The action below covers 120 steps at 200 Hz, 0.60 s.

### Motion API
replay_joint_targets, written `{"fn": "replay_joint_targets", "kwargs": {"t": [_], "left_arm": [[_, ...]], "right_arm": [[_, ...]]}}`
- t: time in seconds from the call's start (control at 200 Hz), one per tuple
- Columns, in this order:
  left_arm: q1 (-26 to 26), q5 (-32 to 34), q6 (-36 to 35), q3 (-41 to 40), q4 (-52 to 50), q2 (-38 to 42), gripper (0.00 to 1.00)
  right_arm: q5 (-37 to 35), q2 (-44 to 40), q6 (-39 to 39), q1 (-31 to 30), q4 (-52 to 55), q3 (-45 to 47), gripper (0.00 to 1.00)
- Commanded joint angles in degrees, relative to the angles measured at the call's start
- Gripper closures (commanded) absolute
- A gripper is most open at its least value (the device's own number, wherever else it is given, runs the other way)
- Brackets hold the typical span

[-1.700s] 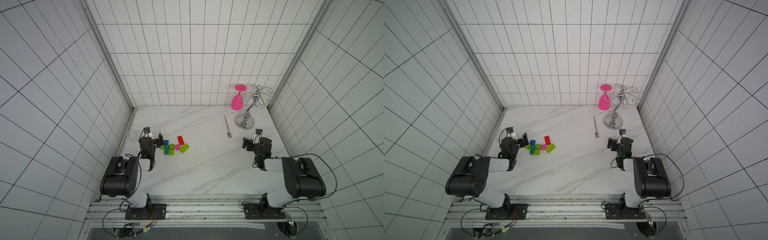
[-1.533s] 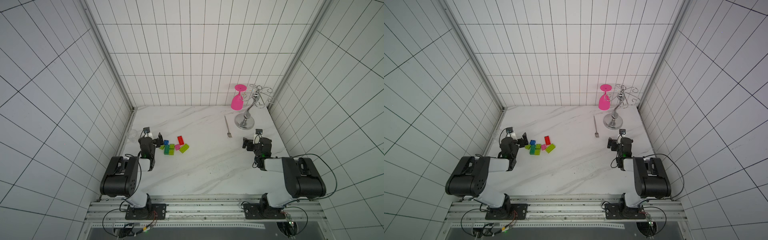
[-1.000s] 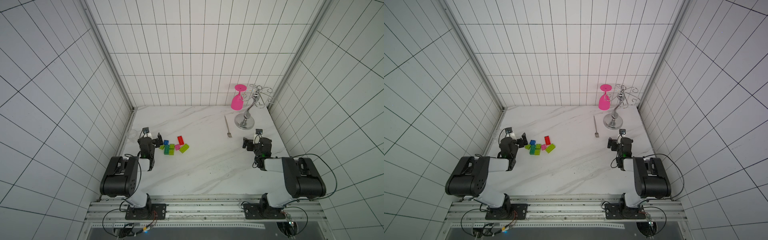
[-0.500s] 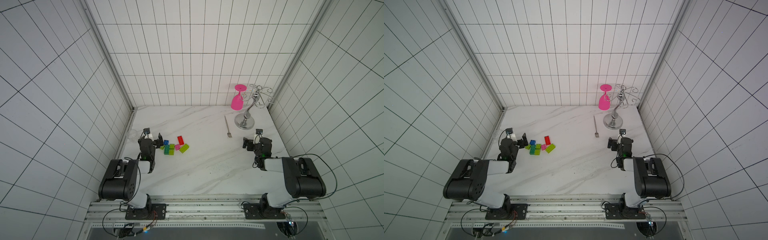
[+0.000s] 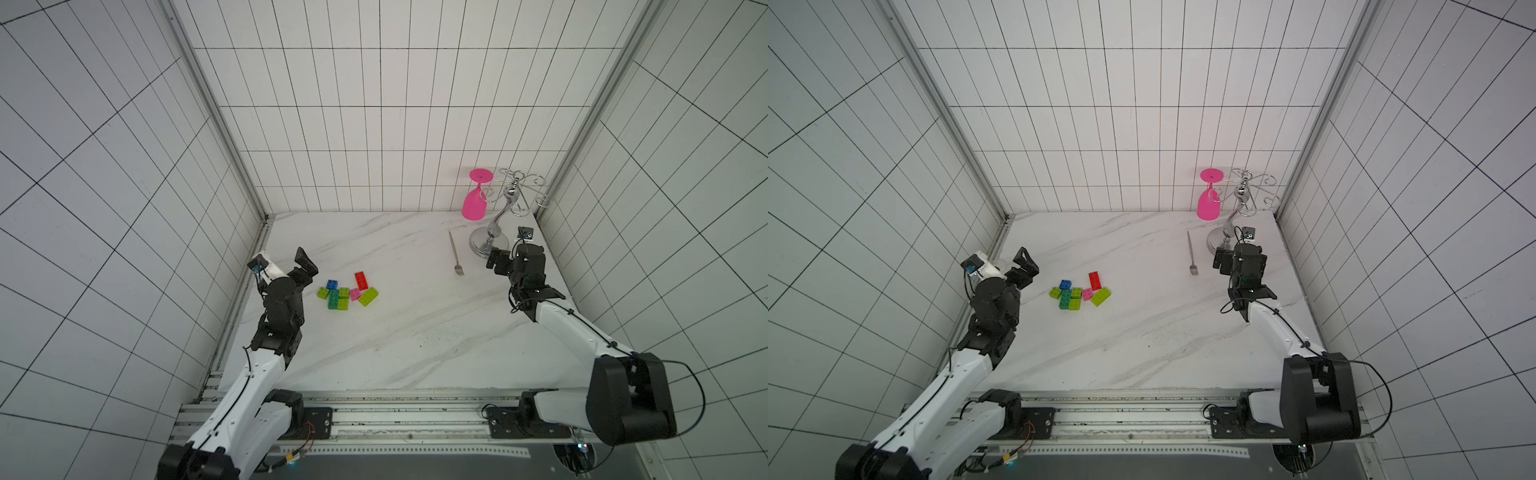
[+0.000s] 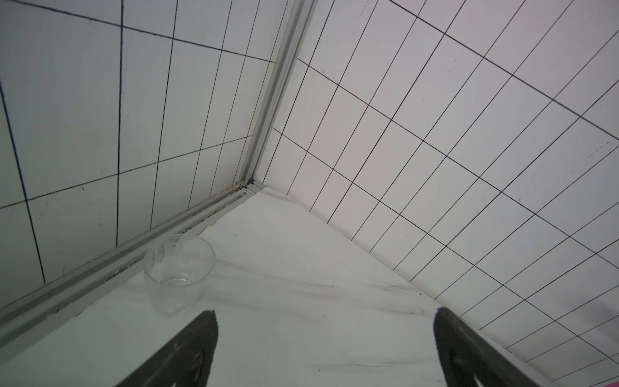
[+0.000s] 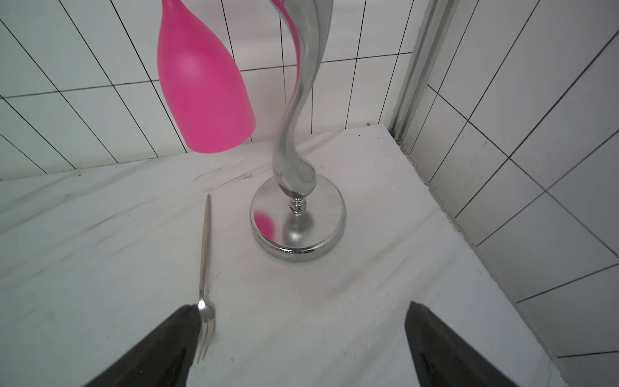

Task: Assemble a spoon with lego
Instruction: Pick up the lego brick from the center of the board.

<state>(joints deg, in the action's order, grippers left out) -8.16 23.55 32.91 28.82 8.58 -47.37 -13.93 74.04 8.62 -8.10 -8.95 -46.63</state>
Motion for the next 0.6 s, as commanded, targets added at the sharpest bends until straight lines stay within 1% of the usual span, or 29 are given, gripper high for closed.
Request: {"fn": "replay_joint_targets", "kwargs": {"t": [0.0,0.075,0.13,0.225,0.265,0.375,0.455,0.595], "left_arm": [[0.3,-7.8,8.9,-1.7,-13.9,5.6,0.01],[0.2,-12.9,7.8,-2.0,-17.2,9.0,0.01],[0.0,-14.8,8.1,-2.4,-19.3,10.7,0.01],[-0.9,-17.6,7.8,-4.5,-18.1,12.3,0.01],[-1.1,-18.1,7.4,-5.6,-16.8,12.4,0.01],[-1.2,-17.8,7.4,-7.9,-14.6,11.8,0.01],[-1.2,-16.0,8.4,-8.0,-14.9,10.6,0.01],[-1.2,-16.9,9.0,-7.8,-14.7,9.2,0.01]], "right_arm": [[-2.3,0.6,3.5,-5.2,18.5,-6.3,0.01],[0.8,3.2,3.5,-8.5,24.2,-9.9,0.01],[4.4,5.8,3.2,-10.5,27.6,-12.7,0.01],[9.5,10.9,2.8,-12.6,31.7,-17.3,0.01],[11.9,13.3,2.6,-13.0,32.7,-19.4,0.0],[16.2,20.4,1.7,-15.0,37.0,-26.5,0.07],[18.4,24.7,0.6,-19.1,38.7,-30.7,0.07],[21.0,32.0,1.8,-25.6,38.6,-37.5,0.09]]}}
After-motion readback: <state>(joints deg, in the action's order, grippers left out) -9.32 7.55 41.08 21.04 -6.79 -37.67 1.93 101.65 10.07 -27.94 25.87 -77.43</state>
